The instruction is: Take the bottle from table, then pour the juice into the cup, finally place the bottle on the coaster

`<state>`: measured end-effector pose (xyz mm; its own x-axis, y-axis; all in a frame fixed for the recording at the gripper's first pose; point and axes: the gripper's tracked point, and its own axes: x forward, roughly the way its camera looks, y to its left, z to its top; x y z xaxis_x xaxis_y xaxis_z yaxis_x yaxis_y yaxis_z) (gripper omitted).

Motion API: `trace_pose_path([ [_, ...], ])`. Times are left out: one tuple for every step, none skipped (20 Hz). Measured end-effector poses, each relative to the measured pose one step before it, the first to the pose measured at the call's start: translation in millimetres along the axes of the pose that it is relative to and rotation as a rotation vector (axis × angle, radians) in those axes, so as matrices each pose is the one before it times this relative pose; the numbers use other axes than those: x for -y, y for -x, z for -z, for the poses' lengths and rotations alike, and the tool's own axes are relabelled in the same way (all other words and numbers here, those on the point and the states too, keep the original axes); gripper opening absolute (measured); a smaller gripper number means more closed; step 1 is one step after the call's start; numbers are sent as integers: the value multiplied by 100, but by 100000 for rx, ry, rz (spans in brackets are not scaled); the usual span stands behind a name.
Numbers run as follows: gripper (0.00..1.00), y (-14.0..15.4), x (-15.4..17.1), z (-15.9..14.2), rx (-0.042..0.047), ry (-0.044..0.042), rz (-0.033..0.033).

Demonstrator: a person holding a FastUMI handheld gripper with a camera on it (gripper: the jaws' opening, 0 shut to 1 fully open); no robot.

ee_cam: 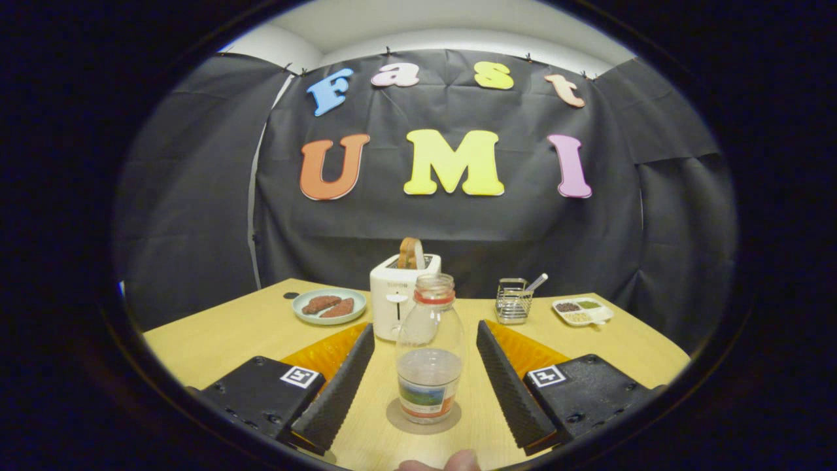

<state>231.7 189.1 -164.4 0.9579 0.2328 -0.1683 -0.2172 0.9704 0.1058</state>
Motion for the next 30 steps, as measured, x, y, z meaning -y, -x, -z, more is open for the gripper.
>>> trace_pose_path([
  [100, 704, 109, -999, 1520, 122, 724],
  [100, 831, 120, -1237, 2068, 294, 542],
  [100, 940, -45, -1473, 2352, -451, 547],
  [100, 902, 7, -1396, 2410, -1085, -247],
  [100, 815, 179, -1253, 1711, -548, 680],
  [100, 955, 162, -1442, 2305, -821, 151],
  [100, 1014, 192, -1151, 1466, 116, 866],
  [100, 900, 96, -1437, 2365, 340, 431],
  [100, 1058, 309, -1105, 1765, 1469, 920],
  [100, 999, 218, -1158, 1798, 1406, 379],
  [100, 916, 112, -848, 1441, 1431, 778],
  [100, 940, 26, -492, -74, 1764, -179],
  [100, 894, 52, -80, -782, 1784, 284],
  [100, 975, 34, -93, -881, 1324, -108],
  [100, 1032, -96, -332, -459, 1325, 47],
  [100, 903, 155, -202, -232, 1132, 719],
  [100, 824, 63, -178, -26, 531, 158],
  [100, 825, -14, -269, 185, 241, 304],
  [100, 700, 6, -101, -102, 310, 111],
  [100, 717, 16, -226, -108, 43, 160],
  [100, 569, 29, -126, -188, -221, -61],
  [100, 587, -116, -203, -111, -594, -378],
  [100, 499, 35, -119, -5, -12, 86],
  [100, 442, 46, -147, -6, 148, 115],
  [100, 377, 172, -55, -154, -311, 238],
  [100, 376, 137, 15, -302, 34, 373],
  [100, 359, 153, 107, -389, 488, 211],
  [100, 220, 131, 99, -295, 1113, 168],
  [100, 154, 270, 119, -65, 661, 581],
  [100, 154, 303, 19, -197, 405, 780],
])
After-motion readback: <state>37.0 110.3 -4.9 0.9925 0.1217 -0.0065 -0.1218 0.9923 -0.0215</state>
